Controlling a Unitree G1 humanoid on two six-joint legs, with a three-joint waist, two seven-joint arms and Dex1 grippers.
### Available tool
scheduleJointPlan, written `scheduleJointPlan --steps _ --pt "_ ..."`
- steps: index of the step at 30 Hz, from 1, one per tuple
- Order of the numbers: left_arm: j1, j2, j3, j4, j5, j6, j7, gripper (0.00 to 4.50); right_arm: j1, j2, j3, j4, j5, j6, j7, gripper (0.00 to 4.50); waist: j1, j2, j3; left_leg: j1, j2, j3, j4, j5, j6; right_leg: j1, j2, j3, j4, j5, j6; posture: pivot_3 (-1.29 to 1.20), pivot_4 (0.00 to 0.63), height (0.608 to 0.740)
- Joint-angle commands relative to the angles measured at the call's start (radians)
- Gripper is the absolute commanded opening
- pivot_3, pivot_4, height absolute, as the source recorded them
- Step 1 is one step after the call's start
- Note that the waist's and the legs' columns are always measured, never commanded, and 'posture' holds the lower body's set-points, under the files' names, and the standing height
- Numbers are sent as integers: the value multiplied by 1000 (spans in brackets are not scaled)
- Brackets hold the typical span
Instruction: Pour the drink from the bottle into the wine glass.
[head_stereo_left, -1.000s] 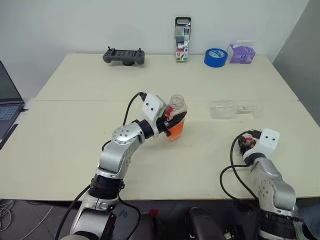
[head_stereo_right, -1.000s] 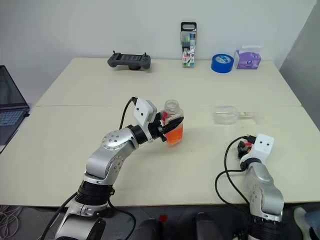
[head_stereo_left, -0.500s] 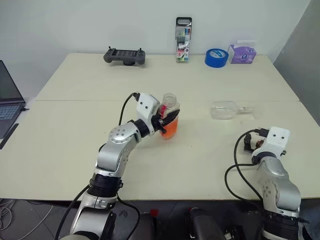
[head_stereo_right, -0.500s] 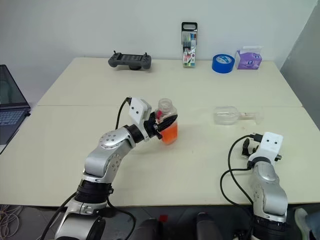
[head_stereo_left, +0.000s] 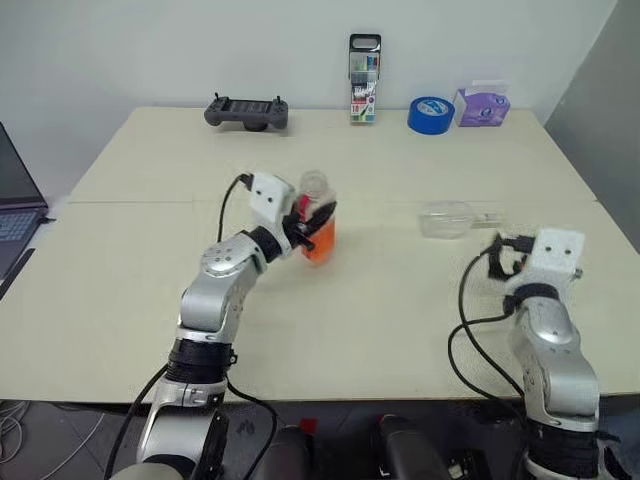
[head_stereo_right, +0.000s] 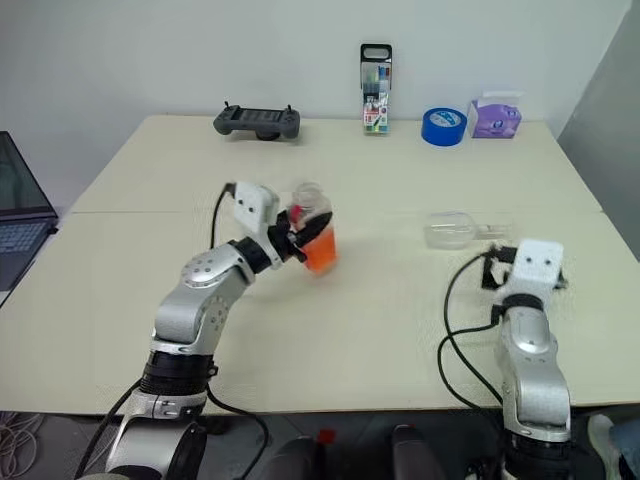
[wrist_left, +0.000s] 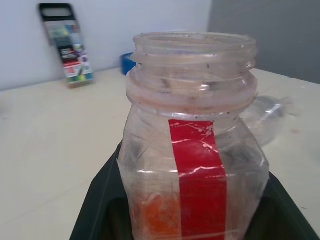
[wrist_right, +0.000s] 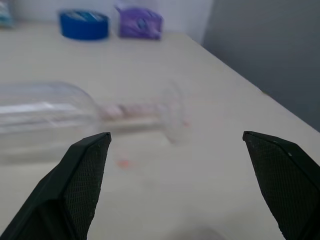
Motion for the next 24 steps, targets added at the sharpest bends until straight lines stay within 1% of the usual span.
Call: scheduleJointPlan --steps 1,2,5,11,14,17,24 --pt "-55 24 131 39 -22 -13 102 1724 -91 23 90 -58 231 132 205 4500 -1 0 0 0 1 -1 0 0 0 1 1 -1 0 0 0 0 150 740" --pt "-61 35 152 63 -14 -19 124 1724 -122 18 108 -51 272 178 244 4500 0 0 0 0 1 -3 0 0 0 1 1 -2 0 0 0 0 150 740" --pt "-63 73 183 127 12 -50 157 1724 -214 2 166 4 305 209 320 4500 5 0 0 -1 1 -5 0 0 0 1 0 -3 0 0 0 0 150 740" --pt "-25 83 211 186 19 -111 173 1724 -319 -8 270 130 284 199 412 4500 15 -1 0 -1 -2 -4 1 0 0 1 -6 -4 -1 0 0 0 150 740" --pt "-18 90 208 236 27 -166 153 1724 -338 -4 295 150 276 192 426 4500 15 -1 0 -2 -3 -4 1 0 0 1 -10 -4 -1 0 0 0 150 740" --pt "-40 92 226 304 12 -201 150 1724 -337 0 312 148 275 201 434 4500 15 -1 0 -2 -3 -5 1 0 0 1 -10 -4 0 0 0 0 150 740" --pt "-64 128 221 457 24 -298 94 1724 -309 3 328 118 286 233 429 4500 13 -1 0 2 -2 -7 0 0 0 4 -10 -7 1 0 0 0 150 740"
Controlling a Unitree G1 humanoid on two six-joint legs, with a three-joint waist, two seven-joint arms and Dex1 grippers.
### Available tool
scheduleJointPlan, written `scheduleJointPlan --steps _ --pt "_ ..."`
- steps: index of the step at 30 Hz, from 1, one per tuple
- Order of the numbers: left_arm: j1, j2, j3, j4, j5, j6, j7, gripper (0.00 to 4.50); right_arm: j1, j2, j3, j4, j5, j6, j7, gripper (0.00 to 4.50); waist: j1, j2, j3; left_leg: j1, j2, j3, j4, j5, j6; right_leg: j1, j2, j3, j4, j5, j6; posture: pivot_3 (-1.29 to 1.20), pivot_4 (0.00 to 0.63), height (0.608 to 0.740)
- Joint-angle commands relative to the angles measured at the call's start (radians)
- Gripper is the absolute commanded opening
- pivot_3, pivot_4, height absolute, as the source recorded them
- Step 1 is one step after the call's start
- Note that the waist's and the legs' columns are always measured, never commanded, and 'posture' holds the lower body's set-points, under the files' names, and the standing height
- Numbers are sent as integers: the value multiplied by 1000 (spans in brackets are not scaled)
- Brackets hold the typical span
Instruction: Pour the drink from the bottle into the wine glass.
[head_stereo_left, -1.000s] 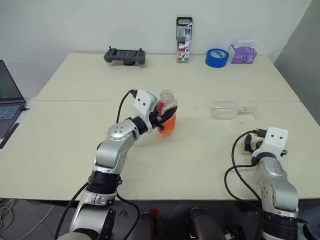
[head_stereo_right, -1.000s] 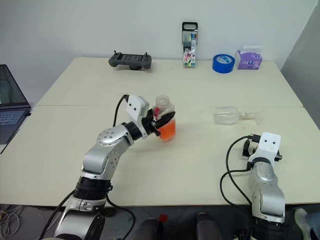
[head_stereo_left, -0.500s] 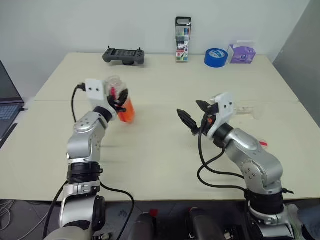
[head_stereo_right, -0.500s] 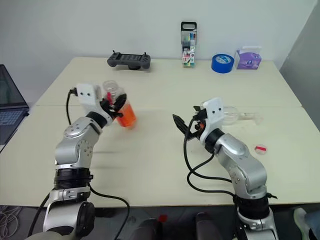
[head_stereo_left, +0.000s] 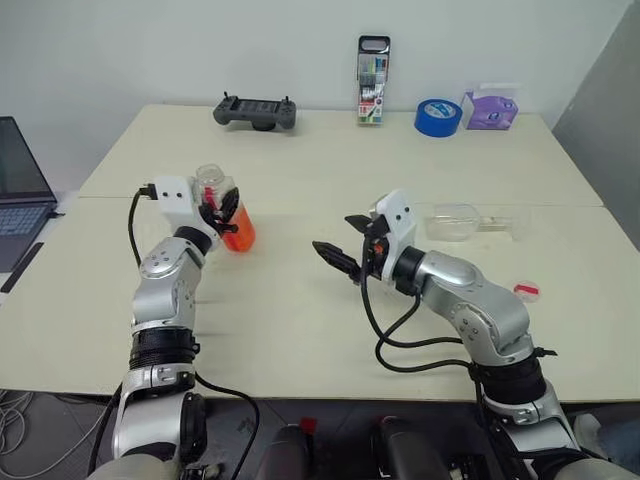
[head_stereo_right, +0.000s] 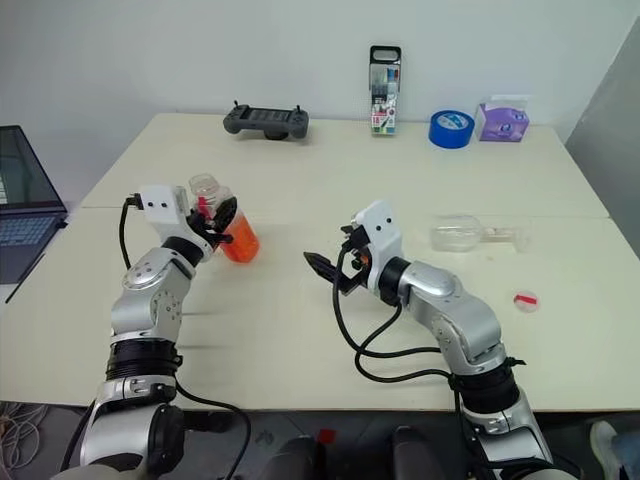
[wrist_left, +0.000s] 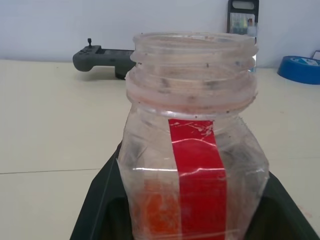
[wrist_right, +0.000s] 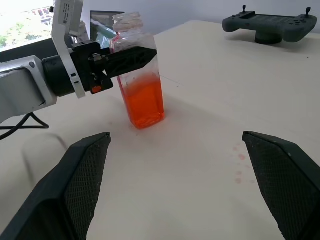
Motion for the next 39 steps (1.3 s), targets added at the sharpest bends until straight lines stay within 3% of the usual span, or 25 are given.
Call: scheduleJointPlan --steps 1,11,19,20,39 --pt "-18 35 1 72 16 -55 -27 1723 8 2 1 -55 8 13 2 4500 -1 0 0 0 0 0 0 0 0 0 0 0 0 0 0 0 150 740" --pt "-26 41 -10 111 27 -73 -14 1723 9 -5 -8 -48 -5 15 -5 4500 -2 0 0 2 0 0 0 0 0 1 0 0 0 0 0 0 150 740" --pt "-21 43 -17 105 30 -73 -20 4371 1 -9 -11 -28 -16 2 3 4500 -4 0 0 0 0 0 0 0 0 1 0 -1 -1 0 0 0 150 740" --pt "-19 43 -18 103 32 -70 -19 4472 0 -9 -11 -25 -17 0 4 4500 -4 0 0 0 0 0 0 0 0 1 0 -1 -1 0 0 0 150 740" --pt "112 28 -47 -35 40 -2 -19 4472 24 -69 -13 -5 -60 -21 33 4500 -4 0 0 0 0 0 -1 0 0 0 0 0 -1 0 0 0 150 740"
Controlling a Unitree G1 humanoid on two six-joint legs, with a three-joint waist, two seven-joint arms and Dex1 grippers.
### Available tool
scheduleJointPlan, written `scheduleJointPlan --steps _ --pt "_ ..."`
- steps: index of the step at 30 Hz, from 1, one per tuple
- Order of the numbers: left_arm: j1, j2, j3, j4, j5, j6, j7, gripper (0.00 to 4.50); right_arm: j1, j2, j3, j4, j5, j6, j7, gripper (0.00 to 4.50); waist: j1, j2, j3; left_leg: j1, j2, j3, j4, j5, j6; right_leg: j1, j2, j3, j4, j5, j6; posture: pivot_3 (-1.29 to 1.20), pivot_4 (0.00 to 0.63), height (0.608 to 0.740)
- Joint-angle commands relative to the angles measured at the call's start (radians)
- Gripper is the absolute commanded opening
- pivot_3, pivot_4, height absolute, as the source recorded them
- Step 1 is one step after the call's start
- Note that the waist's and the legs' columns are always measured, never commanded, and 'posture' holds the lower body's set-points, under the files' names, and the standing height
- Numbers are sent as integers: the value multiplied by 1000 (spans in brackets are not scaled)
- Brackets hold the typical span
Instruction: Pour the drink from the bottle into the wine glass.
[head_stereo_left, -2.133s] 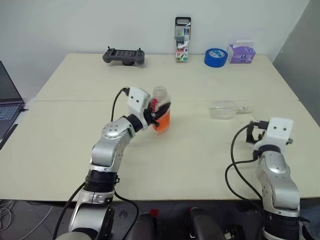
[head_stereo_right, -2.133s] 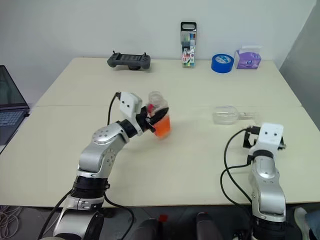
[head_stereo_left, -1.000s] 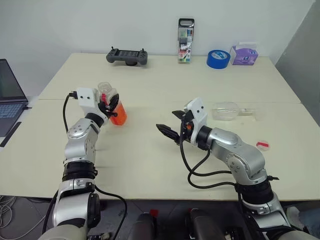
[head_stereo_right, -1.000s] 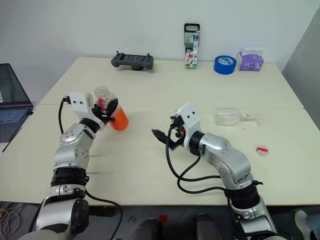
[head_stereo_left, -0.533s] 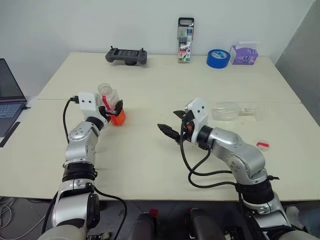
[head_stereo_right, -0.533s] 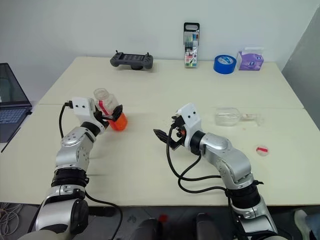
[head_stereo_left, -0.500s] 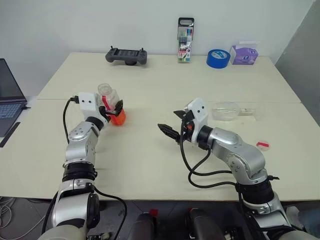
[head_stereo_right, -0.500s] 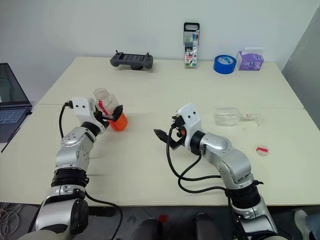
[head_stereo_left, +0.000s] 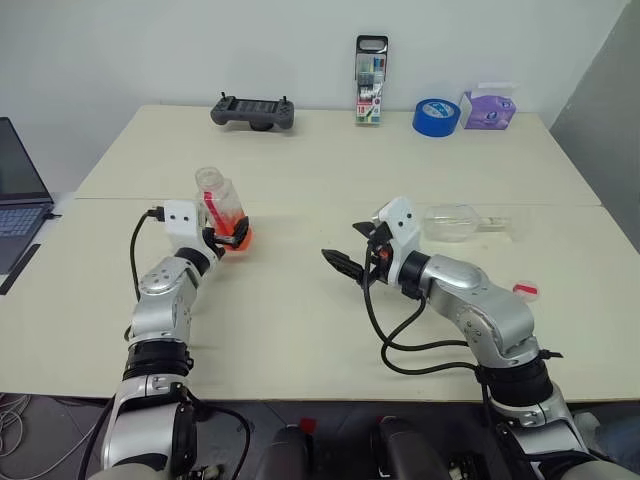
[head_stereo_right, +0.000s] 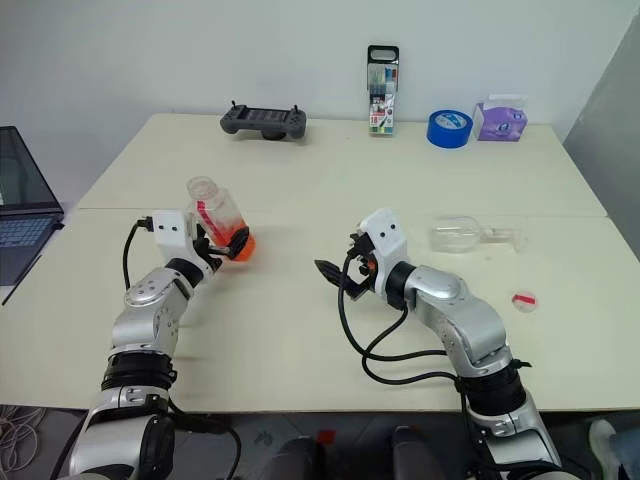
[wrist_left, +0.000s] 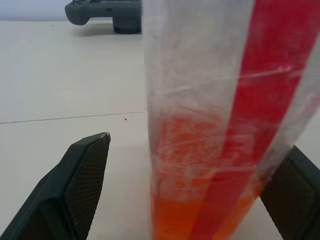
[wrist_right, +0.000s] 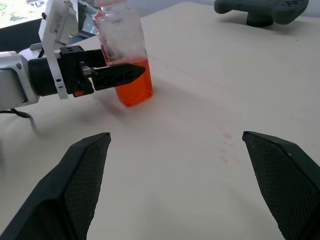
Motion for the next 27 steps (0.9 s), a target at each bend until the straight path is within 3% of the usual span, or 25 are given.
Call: scheduleJointPlan --steps 1,9,13,16,19,24,27 --pt "36 5 -12 -84 7 7 1 4472 8 -18 -15 -16 -11 -32 16 4500 0 0 0 0 0 0 0 0 0 0 0 0 0 0 0 0 150 740" --pt "283 -4 10 -366 -38 130 17 4472 29 -45 -43 29 -52 -88 1 4500 -2 0 0 0 1 0 -1 0 0 0 0 3 0 0 0 0 150 740" --pt "458 22 11 -581 -145 248 -77 4472 48 -71 -83 5 -110 -116 -60 4500 -2 0 0 0 1 0 -1 0 0 0 0 4 -1 0 0 0 150 740" --pt "578 82 -78 -779 -207 327 -206 4472 88 -153 -97 -38 -202 -115 -102 4500 3 0 0 0 1 0 -1 0 0 0 0 4 -1 0 0 0 150 740" --pt "520 89 -194 -894 -267 434 -244 4472 121 -272 -59 -67 -359 -79 -165 4500 20 3 2 -1 -2 0 0 0 0 2 -2 3 -4 -1 0 0 150 740" --pt "329 -2 -337 -867 -275 513 -227 4472 141 -464 100 34 -737 -142 -291 4500 22 2 2 1 -3 4 0 0 0 5 -1 3 -6 -3 4 0 150 740" --pt "272 -46 -382 -835 -265 516 -225 4472 99 -490 150 174 -842 -235 -330 4500 4 2 2 2 -1 7 -1 0 0 4 -1 4 -6 -3 3 0 150 740"
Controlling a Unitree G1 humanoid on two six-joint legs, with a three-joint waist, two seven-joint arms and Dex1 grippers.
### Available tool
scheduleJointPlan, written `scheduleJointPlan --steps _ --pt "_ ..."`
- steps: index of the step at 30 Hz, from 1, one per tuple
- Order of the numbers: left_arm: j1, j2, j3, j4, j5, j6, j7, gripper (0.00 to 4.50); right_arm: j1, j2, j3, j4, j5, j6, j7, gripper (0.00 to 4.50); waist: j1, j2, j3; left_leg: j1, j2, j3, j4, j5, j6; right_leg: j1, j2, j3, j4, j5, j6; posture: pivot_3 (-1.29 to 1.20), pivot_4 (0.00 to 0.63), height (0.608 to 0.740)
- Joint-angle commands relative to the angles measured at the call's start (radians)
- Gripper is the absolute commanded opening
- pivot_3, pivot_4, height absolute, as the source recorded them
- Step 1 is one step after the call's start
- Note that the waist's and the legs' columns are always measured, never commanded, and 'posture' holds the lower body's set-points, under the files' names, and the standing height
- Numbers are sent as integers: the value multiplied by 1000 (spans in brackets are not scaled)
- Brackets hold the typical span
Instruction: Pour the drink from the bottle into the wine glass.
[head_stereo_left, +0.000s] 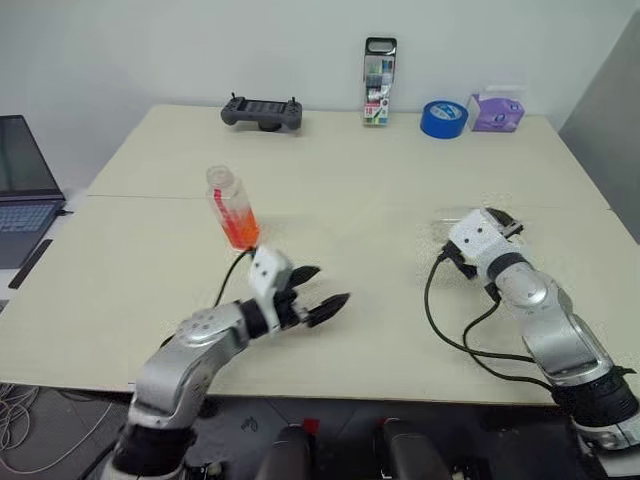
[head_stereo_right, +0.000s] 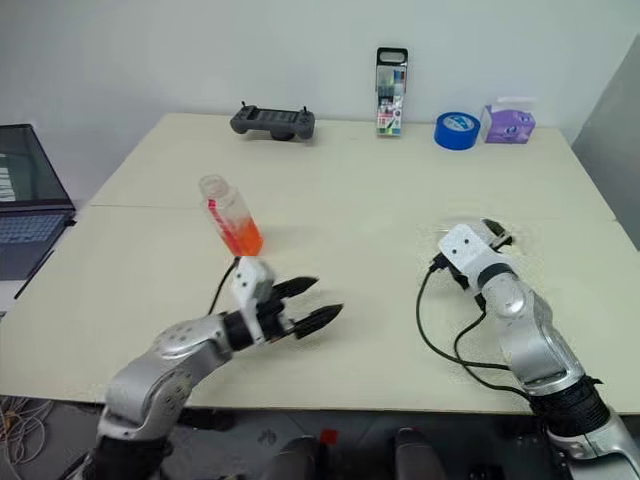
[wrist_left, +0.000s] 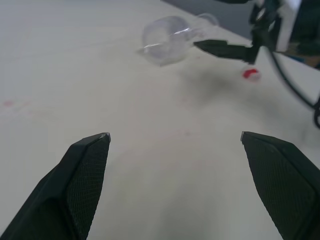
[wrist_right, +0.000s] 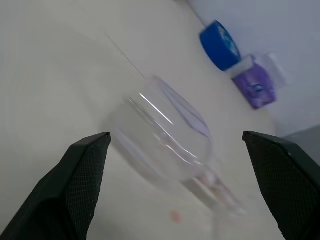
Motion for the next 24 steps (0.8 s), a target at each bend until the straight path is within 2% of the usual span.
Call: scheduleJointPlan --steps 1,10,22,24 --pt "-40 -24 -47 18 12 -2 -2 4472 -67 -13 54 147 -145 -122 -48 4500 -14 0 0 0 0 0 0 0 0 0 0 0 0 2 -3 0 150 740" --pt "-54 7 -21 39 13 -11 -20 4472 -185 22 88 477 -246 -297 -37 4500 -19 0 0 0 2 2 0 0 0 -2 5 2 1 2 -3 0 150 740" --pt "-59 -3 -7 9 3 10 -1 4472 -425 125 123 1015 -321 -504 -158 4500 -17 -1 0 1 1 4 1 0 0 -1 5 4 2 2 -4 0 150 740" --pt "-63 -4 -7 10 5 11 0 4500 -448 133 136 1081 -334 -542 -171 4136 -16 -1 0 1 1 5 1 0 0 -1 5 4 2 2 -4 0 150 740"
